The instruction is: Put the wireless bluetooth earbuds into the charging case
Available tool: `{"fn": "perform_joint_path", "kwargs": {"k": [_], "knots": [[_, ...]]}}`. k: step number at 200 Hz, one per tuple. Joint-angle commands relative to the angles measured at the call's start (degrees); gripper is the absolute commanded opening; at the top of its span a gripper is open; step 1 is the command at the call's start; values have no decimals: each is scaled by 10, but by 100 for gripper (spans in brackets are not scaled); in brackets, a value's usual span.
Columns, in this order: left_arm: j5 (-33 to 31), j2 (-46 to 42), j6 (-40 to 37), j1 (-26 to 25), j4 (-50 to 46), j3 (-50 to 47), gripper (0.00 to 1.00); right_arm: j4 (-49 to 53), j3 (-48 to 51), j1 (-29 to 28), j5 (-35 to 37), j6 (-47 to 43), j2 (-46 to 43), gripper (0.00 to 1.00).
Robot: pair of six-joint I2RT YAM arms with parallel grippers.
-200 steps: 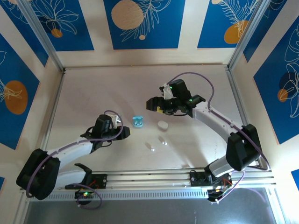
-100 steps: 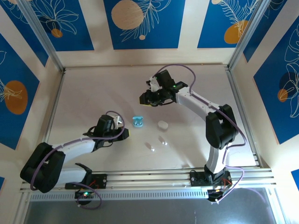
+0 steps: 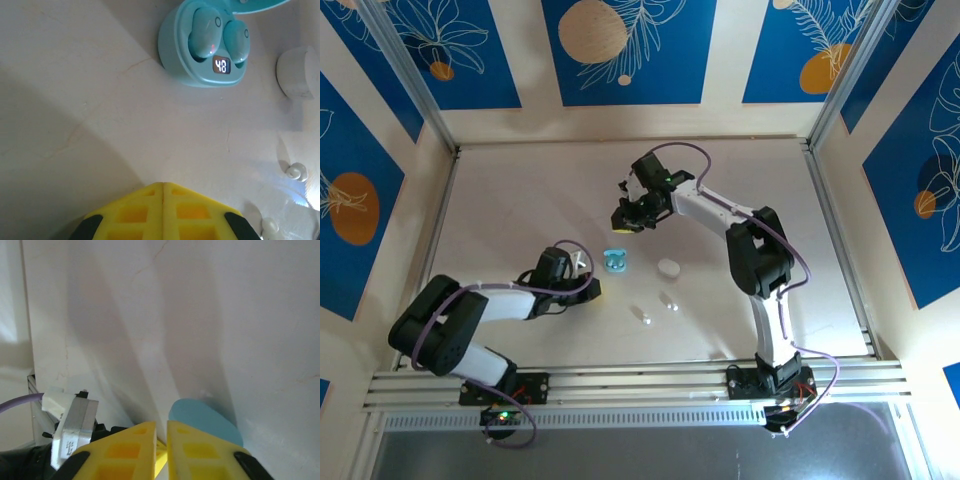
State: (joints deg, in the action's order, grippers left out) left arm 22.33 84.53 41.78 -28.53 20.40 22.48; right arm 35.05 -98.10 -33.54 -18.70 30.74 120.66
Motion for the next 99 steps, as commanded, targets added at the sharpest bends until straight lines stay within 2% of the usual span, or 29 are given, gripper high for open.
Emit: {"fn": "perform_joint_path", "kwargs": {"k": [1, 99], "knots": [[6, 19, 15, -3, 45, 19, 0, 37, -35, -6, 5, -15, 25, 11], [3, 70, 17, -3, 59, 51, 0, 48, -28, -11, 13, -25, 54, 9]]}}
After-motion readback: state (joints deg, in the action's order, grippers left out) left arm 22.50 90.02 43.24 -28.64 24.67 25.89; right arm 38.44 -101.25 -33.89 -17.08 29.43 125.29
